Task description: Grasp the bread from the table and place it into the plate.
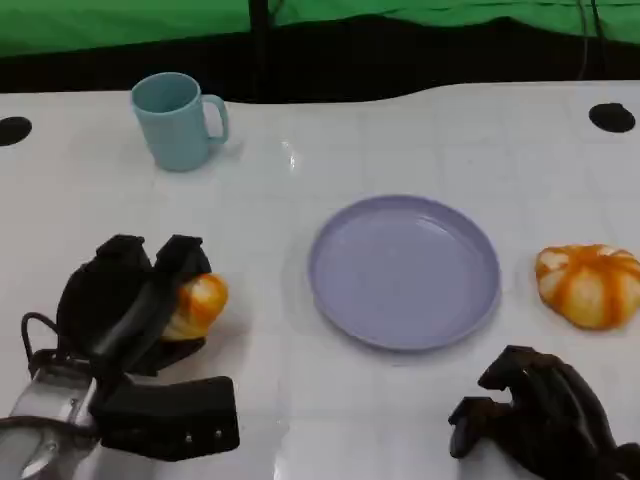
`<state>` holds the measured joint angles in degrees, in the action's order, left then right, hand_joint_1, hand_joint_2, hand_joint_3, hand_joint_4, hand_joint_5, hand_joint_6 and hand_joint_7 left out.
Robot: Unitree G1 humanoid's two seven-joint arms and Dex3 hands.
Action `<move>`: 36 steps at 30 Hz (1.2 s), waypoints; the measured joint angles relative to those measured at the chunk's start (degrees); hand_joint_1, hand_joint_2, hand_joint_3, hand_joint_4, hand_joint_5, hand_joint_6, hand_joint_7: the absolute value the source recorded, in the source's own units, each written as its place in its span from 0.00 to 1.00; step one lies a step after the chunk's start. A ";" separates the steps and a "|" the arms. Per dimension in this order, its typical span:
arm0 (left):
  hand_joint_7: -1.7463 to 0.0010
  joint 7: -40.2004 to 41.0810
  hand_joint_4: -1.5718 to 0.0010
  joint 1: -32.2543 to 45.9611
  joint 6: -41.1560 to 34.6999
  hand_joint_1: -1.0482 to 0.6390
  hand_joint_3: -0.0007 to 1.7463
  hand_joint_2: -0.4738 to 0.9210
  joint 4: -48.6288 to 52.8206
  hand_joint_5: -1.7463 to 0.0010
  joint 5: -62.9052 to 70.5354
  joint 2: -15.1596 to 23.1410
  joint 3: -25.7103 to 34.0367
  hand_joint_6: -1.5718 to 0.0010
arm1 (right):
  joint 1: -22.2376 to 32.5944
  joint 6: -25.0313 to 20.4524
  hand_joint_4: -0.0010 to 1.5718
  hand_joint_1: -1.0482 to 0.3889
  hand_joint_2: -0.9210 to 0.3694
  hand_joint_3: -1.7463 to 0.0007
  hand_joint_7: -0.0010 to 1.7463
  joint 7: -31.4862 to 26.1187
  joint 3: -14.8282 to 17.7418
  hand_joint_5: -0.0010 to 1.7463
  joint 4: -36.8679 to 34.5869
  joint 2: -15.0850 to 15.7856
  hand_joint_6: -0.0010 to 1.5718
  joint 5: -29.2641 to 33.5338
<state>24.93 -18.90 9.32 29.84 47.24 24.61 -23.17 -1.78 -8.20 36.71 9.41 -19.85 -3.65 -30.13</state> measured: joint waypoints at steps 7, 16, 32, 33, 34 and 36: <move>0.00 -0.11 0.55 -1.20 2.75 0.47 0.57 0.73 -2.15 0.00 -1.90 -0.18 1.08 0.69 | -0.13 0.12 1.00 0.01 0.16 1.00 0.21 -0.05 -0.04 0.42 -0.42 -0.01 1.00 0.19; 0.00 -3.47 0.54 -7.47 7.14 0.49 0.49 0.76 1.57 0.00 -6.63 -3.84 1.39 0.67 | -0.59 0.24 1.00 0.01 0.16 1.00 0.20 0.02 0.06 0.42 -1.31 0.05 1.00 0.24; 0.00 -4.46 0.46 -20.27 13.15 0.48 0.55 0.76 15.62 0.00 -5.35 -11.32 -2.71 0.59 | -0.63 1.08 1.00 0.01 0.16 1.00 0.21 0.46 0.09 0.42 -1.91 0.29 1.00 0.20; 0.00 -4.71 0.45 -21.20 13.52 0.48 0.55 0.76 16.59 0.00 -5.36 -11.90 -2.99 0.58 | -0.63 1.08 1.00 0.01 0.15 1.00 0.21 0.50 0.08 0.42 -1.91 0.29 1.00 0.20; 0.00 -4.85 0.44 -22.09 13.61 0.48 0.56 0.77 17.39 0.00 -5.36 -12.56 -3.19 0.57 | -0.62 1.08 1.00 0.01 0.16 1.00 0.21 0.59 0.07 0.42 -1.91 0.30 1.00 0.20; 0.00 -5.05 0.42 -23.92 13.81 0.47 0.61 0.77 19.40 0.00 -5.36 -14.29 -3.83 0.56 | -0.60 1.09 1.00 0.01 0.16 1.00 0.22 0.68 0.04 0.42 -1.91 0.29 1.00 0.21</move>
<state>19.89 -42.82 23.13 49.24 41.88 10.32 -27.01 -2.37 -7.11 37.39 9.45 -21.76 -3.36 -29.91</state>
